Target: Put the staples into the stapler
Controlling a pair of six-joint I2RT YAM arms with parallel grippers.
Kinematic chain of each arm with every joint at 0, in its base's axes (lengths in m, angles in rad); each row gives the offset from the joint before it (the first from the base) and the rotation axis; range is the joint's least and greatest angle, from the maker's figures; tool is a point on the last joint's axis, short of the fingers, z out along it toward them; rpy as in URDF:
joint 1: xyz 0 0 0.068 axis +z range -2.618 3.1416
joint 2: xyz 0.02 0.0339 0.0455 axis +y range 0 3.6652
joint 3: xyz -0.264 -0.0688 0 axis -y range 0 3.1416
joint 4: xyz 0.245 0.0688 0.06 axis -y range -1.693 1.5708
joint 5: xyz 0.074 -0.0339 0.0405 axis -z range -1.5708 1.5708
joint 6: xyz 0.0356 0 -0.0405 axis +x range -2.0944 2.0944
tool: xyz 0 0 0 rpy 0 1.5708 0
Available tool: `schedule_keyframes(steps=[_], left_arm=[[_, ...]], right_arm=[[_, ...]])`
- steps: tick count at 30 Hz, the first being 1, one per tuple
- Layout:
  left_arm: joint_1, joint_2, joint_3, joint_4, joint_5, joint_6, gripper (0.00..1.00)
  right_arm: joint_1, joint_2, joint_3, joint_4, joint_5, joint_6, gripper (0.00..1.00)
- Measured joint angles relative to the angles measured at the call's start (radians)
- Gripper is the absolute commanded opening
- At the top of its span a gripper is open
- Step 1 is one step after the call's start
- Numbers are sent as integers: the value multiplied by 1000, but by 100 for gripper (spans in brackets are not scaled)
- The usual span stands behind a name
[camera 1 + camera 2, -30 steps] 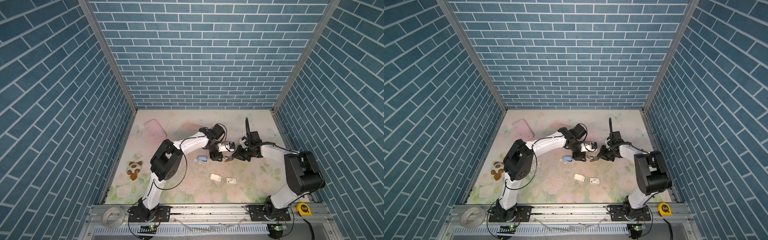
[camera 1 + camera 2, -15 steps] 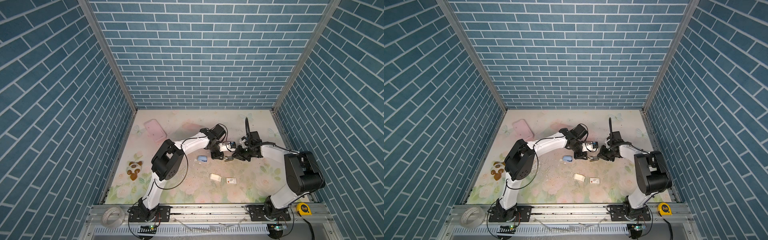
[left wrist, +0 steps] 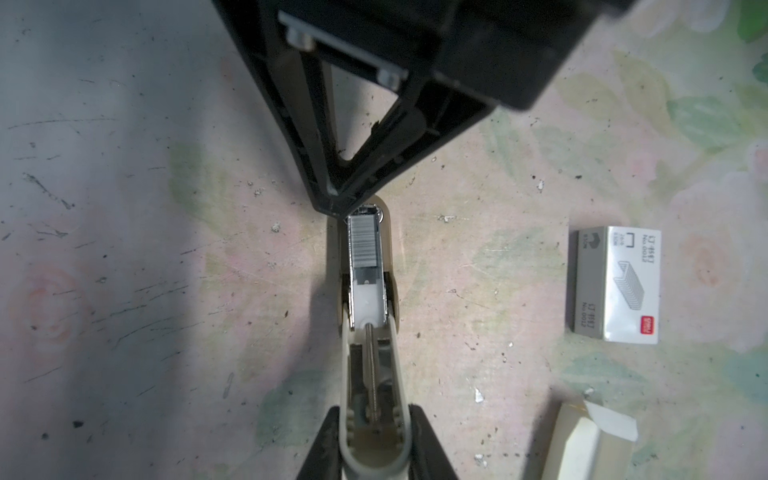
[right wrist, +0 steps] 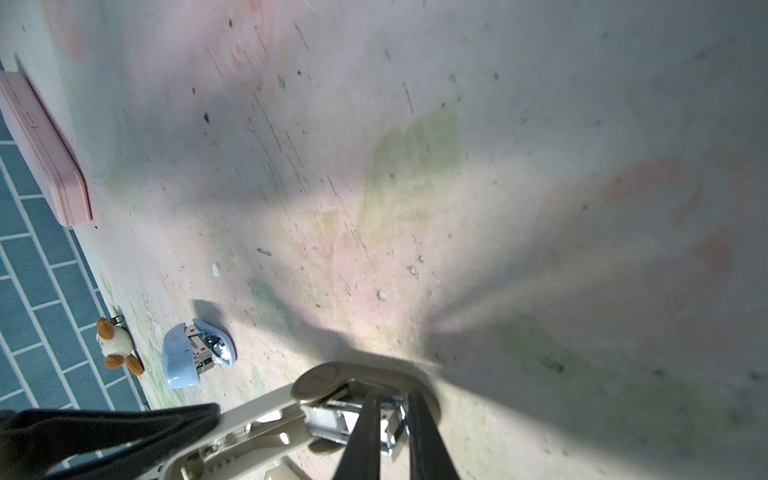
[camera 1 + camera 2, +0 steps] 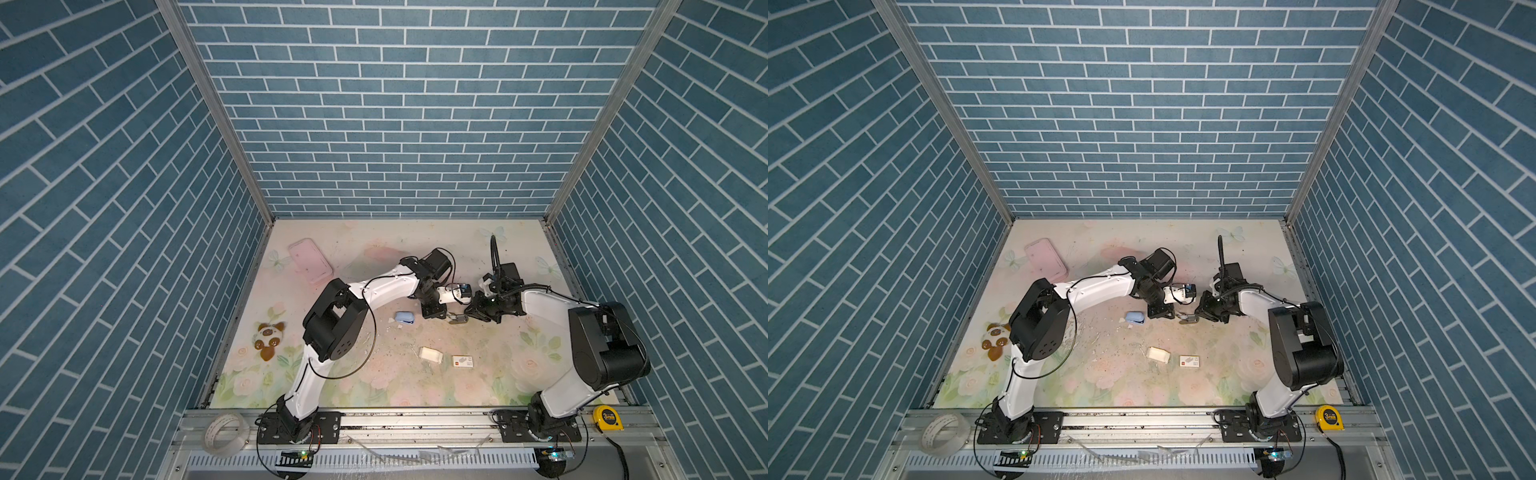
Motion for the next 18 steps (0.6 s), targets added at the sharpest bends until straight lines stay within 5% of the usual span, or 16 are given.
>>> schedule_keyframes(steps=[18], left_arm=[[-24, 0, 9, -4, -42, 15, 16]], right_arm=[[0, 6, -5, 0, -14, -5, 14]])
